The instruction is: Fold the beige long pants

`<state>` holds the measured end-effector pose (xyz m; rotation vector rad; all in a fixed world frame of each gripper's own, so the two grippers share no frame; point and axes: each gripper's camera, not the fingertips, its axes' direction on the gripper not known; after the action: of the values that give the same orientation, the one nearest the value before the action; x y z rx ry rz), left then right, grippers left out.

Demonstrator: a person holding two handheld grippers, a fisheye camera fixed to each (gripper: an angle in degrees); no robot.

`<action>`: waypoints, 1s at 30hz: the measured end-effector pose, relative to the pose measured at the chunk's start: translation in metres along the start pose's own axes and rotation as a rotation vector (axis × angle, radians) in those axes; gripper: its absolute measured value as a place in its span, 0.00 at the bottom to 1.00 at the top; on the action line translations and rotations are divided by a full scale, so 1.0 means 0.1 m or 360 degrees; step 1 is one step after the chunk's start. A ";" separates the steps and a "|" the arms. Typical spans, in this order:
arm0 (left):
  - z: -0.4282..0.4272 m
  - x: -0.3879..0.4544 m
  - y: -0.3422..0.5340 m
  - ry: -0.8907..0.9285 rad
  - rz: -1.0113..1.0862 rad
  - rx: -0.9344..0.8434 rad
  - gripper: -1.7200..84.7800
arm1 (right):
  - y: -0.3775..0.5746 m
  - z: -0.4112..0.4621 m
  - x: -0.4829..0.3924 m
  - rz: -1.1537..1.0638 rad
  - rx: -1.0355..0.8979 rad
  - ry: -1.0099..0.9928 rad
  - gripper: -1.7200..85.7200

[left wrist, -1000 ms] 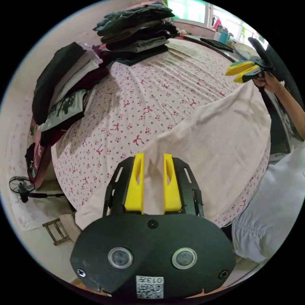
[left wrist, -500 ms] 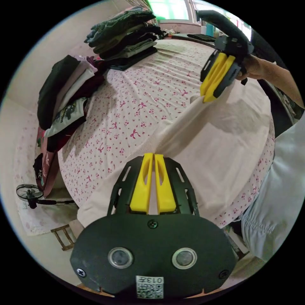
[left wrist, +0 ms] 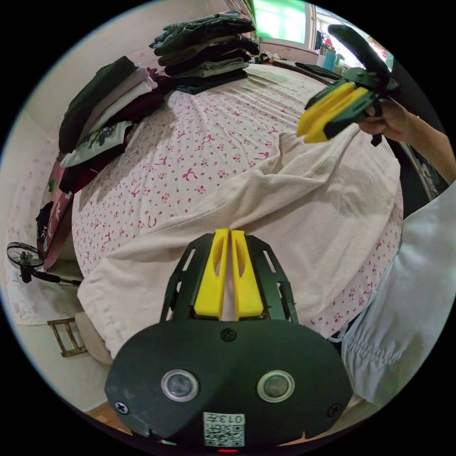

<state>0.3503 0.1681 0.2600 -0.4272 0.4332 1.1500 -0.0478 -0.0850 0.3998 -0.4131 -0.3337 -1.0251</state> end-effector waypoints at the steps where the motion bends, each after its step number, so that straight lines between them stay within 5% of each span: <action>1: 0.00 0.00 0.01 0.0001 -0.0003 0.0001 0.02 | -0.14 0.05 -0.01 -0.0053 -0.0015 0.0088 0.09; 7: -0.04 -0.03 0.08 0.0022 0.0000 0.0032 0.02 | -0.70 0.72 -0.18 -0.0468 -0.0359 0.0307 0.10; 12: -0.17 -0.07 0.14 0.0013 -0.0035 0.0109 0.02 | -1.06 0.74 -0.06 -0.0598 -0.0326 0.0249 0.05; 23: -0.04 0.09 -0.20 0.0088 0.0015 0.0187 0.02 | -1.60 1.12 1.01 -0.0314 -0.0631 -0.0268 0.03; 30: 0.16 -0.06 -0.27 0.0192 -0.0007 0.0122 0.02 | -1.31 0.69 1.24 -0.0172 -0.0448 -0.0037 0.02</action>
<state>0.3748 0.1630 0.2795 -0.4316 0.5793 1.1029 -0.1072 -0.2048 0.5389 -0.6667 -0.2342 -1.1789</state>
